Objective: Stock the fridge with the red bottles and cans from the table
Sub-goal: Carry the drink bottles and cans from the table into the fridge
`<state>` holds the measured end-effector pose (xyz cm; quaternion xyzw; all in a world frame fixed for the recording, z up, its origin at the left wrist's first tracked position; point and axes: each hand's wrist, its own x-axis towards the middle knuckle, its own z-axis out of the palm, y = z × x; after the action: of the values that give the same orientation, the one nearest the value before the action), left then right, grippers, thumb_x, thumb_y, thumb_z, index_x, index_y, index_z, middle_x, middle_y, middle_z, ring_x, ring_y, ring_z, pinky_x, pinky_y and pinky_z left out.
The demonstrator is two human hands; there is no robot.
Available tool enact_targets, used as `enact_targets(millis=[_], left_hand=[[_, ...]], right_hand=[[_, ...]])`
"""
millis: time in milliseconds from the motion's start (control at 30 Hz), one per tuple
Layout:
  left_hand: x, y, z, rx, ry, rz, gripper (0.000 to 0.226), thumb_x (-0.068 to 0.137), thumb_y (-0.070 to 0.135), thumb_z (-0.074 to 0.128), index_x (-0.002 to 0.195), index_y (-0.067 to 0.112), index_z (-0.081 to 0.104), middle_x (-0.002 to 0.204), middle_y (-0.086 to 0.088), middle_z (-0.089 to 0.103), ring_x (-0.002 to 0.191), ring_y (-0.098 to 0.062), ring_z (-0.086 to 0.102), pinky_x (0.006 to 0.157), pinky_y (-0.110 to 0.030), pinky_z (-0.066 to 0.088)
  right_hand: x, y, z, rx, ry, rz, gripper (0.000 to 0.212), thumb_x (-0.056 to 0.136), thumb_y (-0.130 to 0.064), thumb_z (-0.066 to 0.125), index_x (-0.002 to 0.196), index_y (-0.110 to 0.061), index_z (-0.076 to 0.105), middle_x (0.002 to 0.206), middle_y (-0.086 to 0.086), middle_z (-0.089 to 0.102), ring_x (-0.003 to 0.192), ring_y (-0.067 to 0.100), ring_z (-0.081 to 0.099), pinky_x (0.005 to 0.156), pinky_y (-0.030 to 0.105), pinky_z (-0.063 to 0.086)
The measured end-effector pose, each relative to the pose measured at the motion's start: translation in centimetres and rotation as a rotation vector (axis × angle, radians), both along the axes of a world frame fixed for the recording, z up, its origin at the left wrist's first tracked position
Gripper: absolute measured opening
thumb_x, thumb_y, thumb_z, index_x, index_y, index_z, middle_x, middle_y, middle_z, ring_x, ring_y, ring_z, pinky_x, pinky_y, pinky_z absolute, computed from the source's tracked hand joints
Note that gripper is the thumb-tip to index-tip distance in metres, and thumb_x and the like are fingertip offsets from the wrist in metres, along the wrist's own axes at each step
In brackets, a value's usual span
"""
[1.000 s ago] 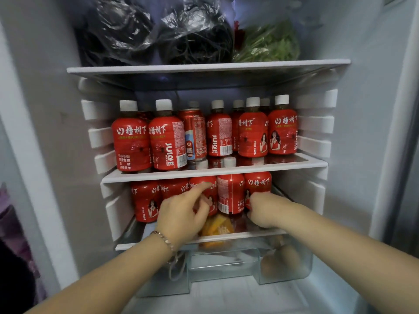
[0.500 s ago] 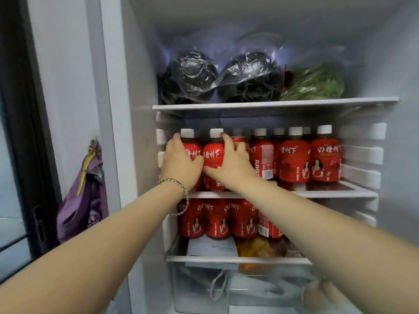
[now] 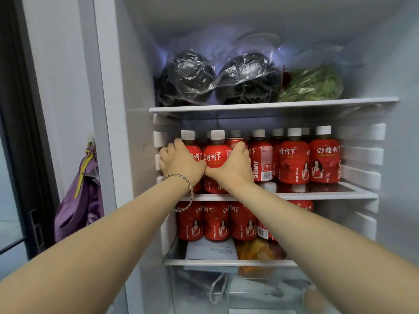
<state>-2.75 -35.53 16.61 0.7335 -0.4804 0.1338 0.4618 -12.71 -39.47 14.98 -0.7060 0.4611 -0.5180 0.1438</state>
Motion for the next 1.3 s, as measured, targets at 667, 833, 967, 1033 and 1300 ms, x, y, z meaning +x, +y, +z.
enact_targets(millis=[667, 833, 967, 1033, 1300], left_hand=[[-1.6, 7.1, -6.2, -0.564, -0.068, -0.432, 0.063, 0.063, 0.013, 0.083, 0.115, 0.009, 0.046, 0.112, -0.003, 0.039, 0.100, 0.025, 0.033, 0.086, 0.004, 0.028], [-1.1, 8.8, -11.3, -0.493, -0.150, -0.458, 0.067, 0.061, 0.035, 0.069, 0.119, 0.018, 0.042, 0.110, 0.015, 0.036, 0.116, 0.019, 0.029, 0.099, 0.000, 0.023], [-1.3, 8.0, -14.5, -0.354, 0.038, -0.483, 0.071, 0.056, 0.006, 0.083, 0.114, 0.022, 0.046, 0.110, 0.010, 0.046, 0.106, 0.026, 0.035, 0.086, 0.007, 0.026], [-1.3, 6.9, -15.1, -0.311, 0.176, -0.447, 0.068, 0.060, 0.002, 0.081, 0.115, 0.023, 0.046, 0.113, 0.004, 0.048, 0.100, 0.029, 0.037, 0.080, 0.010, 0.027], [0.3, 2.4, -14.0, 0.000, 0.229, -0.354, 0.060, 0.079, 0.023, 0.069, 0.130, 0.017, 0.038, 0.127, -0.005, 0.041, 0.112, -0.014, 0.046, 0.094, -0.026, 0.039]], right_hand=[[-4.9, 6.4, -7.2, -0.447, -0.196, 0.299, 0.074, 0.055, -0.024, 0.079, 0.114, -0.041, 0.037, 0.115, -0.010, 0.032, 0.110, -0.022, 0.034, 0.090, -0.005, 0.028], [-5.9, 6.8, -11.7, -0.330, -0.045, 0.378, 0.077, 0.053, -0.038, 0.069, 0.123, -0.035, 0.037, 0.122, -0.029, 0.036, 0.116, -0.021, 0.035, 0.094, -0.003, 0.027], [-5.6, 5.9, -13.8, -0.186, -0.006, 0.320, 0.073, 0.054, -0.043, 0.070, 0.118, -0.042, 0.036, 0.122, -0.026, 0.038, 0.113, -0.023, 0.035, 0.091, -0.005, 0.028], [-5.3, 5.4, -14.3, -0.106, 0.024, 0.310, 0.077, 0.058, -0.036, 0.077, 0.122, -0.040, 0.036, 0.119, -0.027, 0.036, 0.108, -0.017, 0.039, 0.088, -0.006, 0.029], [-2.2, 2.8, -13.4, 0.122, -0.001, 0.208, 0.083, 0.069, -0.028, 0.077, 0.139, -0.026, 0.030, 0.116, -0.012, 0.032, 0.108, 0.005, 0.044, 0.087, 0.014, 0.034]])
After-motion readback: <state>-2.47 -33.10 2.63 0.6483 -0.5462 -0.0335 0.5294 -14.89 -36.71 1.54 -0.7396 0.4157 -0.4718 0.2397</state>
